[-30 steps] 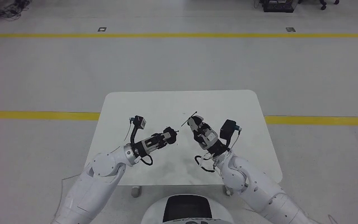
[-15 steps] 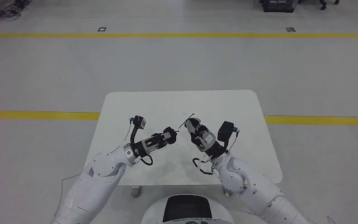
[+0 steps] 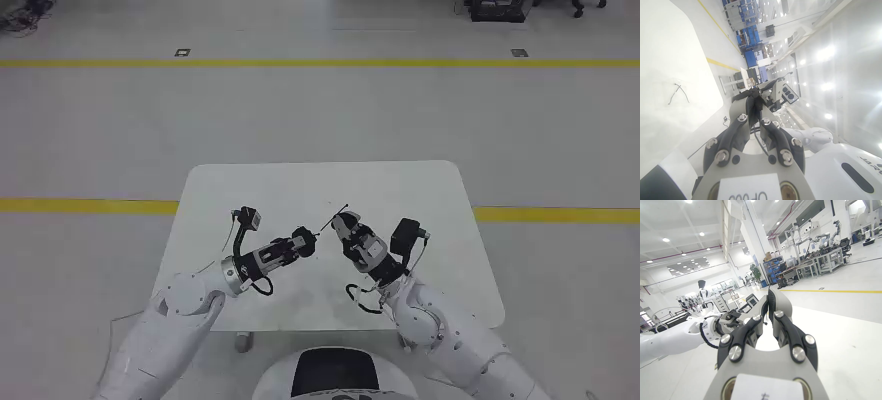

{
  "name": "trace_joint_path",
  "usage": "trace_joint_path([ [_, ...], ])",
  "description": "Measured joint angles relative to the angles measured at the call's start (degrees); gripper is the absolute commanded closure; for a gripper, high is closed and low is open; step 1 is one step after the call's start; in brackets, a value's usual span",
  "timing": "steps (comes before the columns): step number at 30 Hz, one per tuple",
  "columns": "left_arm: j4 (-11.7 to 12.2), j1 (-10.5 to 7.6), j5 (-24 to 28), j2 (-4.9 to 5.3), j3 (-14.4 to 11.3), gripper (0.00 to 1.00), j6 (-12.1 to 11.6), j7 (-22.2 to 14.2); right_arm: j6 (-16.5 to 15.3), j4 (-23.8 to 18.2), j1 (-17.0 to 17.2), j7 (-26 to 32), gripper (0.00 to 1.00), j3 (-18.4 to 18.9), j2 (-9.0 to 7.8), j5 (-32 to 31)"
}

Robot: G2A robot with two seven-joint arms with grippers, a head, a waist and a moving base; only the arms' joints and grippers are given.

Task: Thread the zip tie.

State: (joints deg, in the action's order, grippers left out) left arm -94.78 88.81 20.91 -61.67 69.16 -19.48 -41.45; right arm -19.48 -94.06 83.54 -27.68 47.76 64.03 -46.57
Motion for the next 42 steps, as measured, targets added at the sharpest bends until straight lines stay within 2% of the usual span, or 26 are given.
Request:
trace_joint_path([
  [17, 0.0, 0.00, 0.0, 0.00, 0.0, 1.00, 0.0, 0.0, 0.0, -3.1, 2.3, 4.5, 1.00, 2.4, -0.07, -1.2],
  [42, 0.0, 0.00, 0.0, 0.00, 0.0, 1.00, 0.0, 0.0, 0.0, -3.0, 2.3, 4.5, 1.00, 2.4, -0.07, -1.2],
])
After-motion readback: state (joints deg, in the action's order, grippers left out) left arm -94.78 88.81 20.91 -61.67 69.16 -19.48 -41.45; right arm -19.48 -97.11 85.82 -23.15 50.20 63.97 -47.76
